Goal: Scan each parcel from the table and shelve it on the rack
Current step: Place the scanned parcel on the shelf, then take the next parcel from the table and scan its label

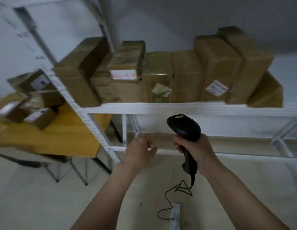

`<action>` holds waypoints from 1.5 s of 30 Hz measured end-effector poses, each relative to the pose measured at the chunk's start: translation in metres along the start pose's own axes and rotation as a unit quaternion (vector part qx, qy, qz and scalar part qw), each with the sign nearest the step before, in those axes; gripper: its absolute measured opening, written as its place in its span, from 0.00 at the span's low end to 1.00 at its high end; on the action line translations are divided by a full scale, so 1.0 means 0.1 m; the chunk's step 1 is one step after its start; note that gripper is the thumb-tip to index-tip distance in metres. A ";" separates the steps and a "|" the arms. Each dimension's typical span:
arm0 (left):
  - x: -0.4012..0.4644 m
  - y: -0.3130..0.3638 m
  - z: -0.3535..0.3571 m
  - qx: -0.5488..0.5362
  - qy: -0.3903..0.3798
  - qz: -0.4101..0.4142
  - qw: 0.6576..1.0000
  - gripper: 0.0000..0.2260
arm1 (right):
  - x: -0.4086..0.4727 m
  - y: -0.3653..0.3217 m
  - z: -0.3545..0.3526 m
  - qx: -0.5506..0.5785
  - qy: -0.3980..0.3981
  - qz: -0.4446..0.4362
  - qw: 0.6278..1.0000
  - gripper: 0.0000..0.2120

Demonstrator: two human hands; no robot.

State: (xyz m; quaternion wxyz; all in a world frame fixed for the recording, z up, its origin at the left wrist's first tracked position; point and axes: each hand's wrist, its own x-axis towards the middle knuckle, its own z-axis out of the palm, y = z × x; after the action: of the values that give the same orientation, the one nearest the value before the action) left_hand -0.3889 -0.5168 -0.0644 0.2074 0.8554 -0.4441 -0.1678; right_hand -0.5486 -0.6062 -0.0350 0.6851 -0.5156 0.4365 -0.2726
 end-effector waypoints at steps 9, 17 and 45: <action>-0.72 -1.99 -1.29 0.033 0.073 -0.097 0.992 0.12 | -0.32 0.30 2.14 -0.061 -0.091 -0.013 0.994 0.03; -1.25 -3.24 -1.99 0.040 0.097 -0.141 0.984 0.13 | -0.67 0.53 3.50 -0.059 -0.134 -0.005 0.989 0.04; 0.44 -5.66 -3.37 0.028 0.070 -0.232 0.970 0.15 | 0.86 0.54 6.51 -0.078 -0.209 0.040 0.974 0.03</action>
State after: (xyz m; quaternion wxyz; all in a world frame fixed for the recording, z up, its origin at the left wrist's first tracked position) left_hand 0.1848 -0.1898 -0.0650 0.1693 0.9502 -0.2219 -0.1387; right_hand 0.0595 -0.3545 -0.0568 0.7290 -0.5953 0.3238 -0.0963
